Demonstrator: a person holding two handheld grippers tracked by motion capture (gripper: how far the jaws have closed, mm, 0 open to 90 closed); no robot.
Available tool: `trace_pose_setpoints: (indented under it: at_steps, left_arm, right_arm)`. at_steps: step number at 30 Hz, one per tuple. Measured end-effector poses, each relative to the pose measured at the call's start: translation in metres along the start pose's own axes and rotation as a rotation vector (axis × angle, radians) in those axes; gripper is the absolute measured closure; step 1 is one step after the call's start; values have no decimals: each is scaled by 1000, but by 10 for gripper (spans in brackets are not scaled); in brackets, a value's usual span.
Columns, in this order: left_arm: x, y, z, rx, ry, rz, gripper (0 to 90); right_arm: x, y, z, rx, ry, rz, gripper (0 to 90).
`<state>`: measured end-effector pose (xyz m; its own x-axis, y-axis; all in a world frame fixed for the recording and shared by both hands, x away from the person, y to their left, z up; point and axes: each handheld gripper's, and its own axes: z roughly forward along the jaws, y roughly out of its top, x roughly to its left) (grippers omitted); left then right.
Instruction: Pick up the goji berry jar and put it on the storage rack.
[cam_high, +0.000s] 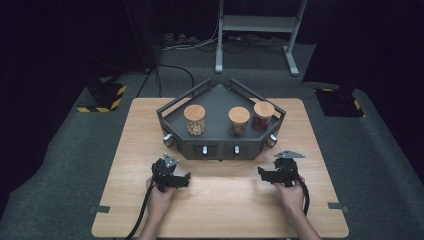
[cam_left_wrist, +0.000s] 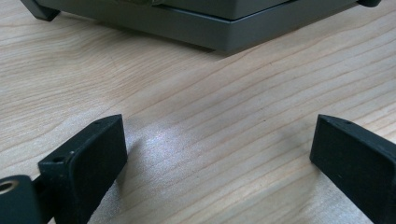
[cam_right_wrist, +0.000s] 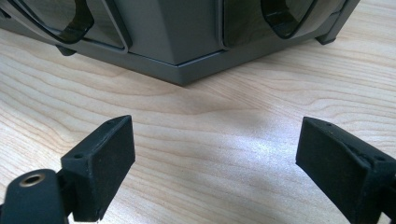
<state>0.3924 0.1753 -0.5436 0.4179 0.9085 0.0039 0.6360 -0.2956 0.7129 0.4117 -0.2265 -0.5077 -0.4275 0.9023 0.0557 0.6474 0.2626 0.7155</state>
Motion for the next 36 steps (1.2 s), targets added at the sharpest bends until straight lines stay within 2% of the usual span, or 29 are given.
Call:
trace_pose_setpoints:
  at_steps: [18,21,24,26,36]
  left_arm:
    - [0,0,0,0,0,2,40]
    - [0,0,0,-2,1,-2,40]
    - [0,0,0,0,1,1,40]
    - [0,0,0,-1,3,-1,40]
    - [0,0,0,0,1,0,39]
  right_arm:
    - [-2,-18,16,36,-33,16,115]
    - [-1,-21,18,32,-40,13,114]
    - [2,-25,19,8,-66,-19,113]
    - [3,-28,20,-17,-74,-22,111]
    - [3,-28,20,-16,-74,-23,110]
